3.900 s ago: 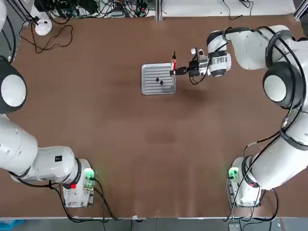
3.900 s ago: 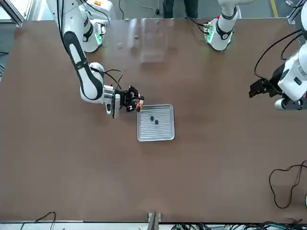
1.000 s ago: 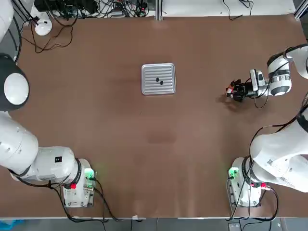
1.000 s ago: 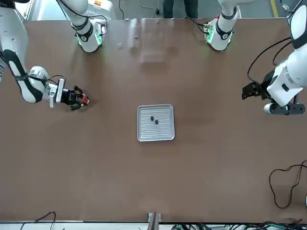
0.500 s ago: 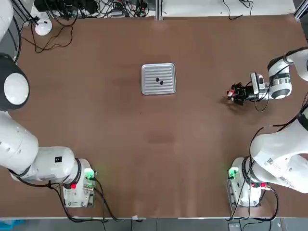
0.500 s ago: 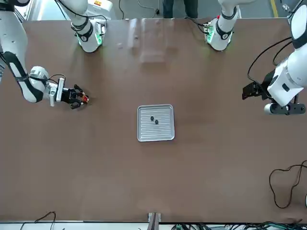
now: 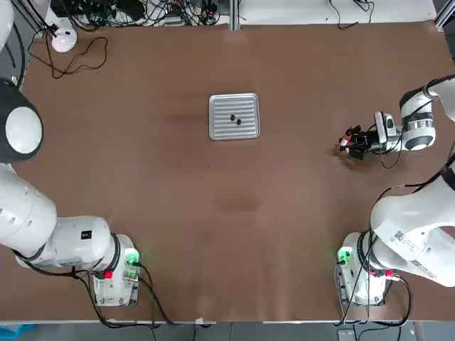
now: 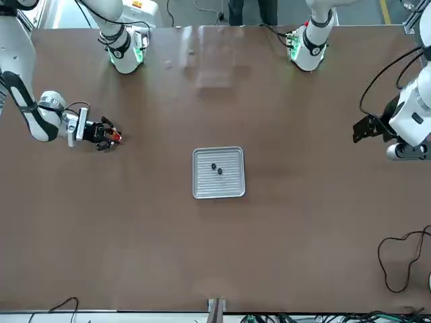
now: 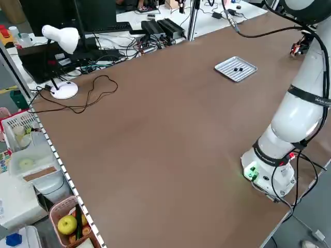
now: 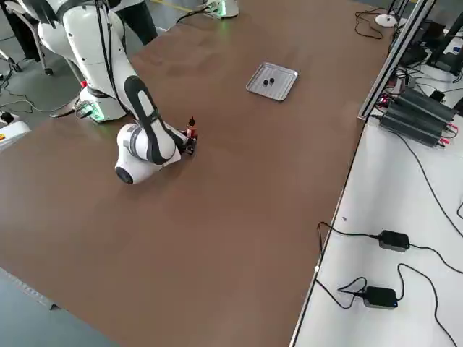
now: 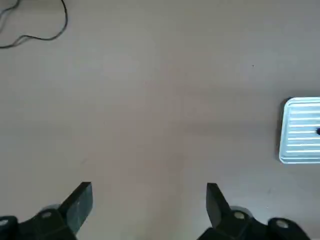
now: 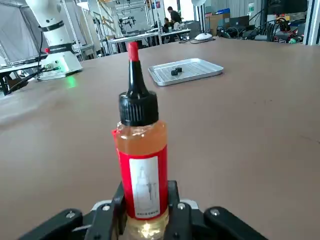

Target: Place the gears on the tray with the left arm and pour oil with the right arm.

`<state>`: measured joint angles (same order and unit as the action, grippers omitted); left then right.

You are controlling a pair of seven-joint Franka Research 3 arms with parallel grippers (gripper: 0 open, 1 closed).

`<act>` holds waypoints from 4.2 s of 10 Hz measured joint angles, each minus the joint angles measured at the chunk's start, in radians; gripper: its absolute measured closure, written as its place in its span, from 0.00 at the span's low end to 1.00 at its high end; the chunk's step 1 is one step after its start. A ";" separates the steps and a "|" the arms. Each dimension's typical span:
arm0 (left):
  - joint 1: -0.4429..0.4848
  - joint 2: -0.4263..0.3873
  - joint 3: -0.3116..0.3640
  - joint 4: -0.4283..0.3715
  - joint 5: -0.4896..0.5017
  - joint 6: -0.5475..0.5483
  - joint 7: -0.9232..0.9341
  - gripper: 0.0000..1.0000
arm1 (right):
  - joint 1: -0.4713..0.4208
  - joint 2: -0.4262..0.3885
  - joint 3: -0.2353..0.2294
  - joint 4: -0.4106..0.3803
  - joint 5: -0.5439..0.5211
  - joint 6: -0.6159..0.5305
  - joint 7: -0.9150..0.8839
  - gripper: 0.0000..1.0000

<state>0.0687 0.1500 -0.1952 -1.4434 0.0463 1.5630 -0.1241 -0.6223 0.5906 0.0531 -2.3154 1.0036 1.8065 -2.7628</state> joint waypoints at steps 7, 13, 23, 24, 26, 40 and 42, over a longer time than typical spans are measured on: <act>0.027 -0.002 0.005 -0.003 0.004 0.085 -0.017 0.00 | -0.026 0.038 0.001 0.072 -0.026 -0.014 -0.004 0.65; -0.043 -0.049 0.108 -0.002 -0.053 0.037 -0.017 0.00 | -0.026 0.069 0.003 0.111 -0.027 -0.018 -0.004 0.65; -0.042 -0.046 0.112 -0.010 -0.067 0.033 -0.014 0.00 | -0.026 0.075 0.008 0.117 -0.027 -0.018 -0.004 0.59; -0.044 -0.046 0.111 -0.010 -0.067 0.033 -0.014 0.00 | -0.026 0.076 0.008 0.117 -0.027 -0.018 -0.004 0.57; -0.046 -0.046 0.109 -0.010 -0.067 0.019 -0.014 0.00 | -0.026 0.076 0.008 0.117 -0.027 -0.018 -0.004 0.51; -0.045 -0.050 0.108 -0.009 -0.069 -0.038 -0.017 0.00 | -0.033 0.076 0.008 0.123 -0.026 -0.061 -0.002 0.00; -0.046 -0.051 0.108 -0.009 -0.069 -0.039 -0.017 0.00 | -0.039 0.076 0.008 0.127 -0.026 -0.071 -0.001 0.00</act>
<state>0.0228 0.0988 -0.0873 -1.4526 -0.0230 1.5240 -0.1415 -0.6608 0.6664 0.0612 -2.1886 0.9776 1.7360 -2.7633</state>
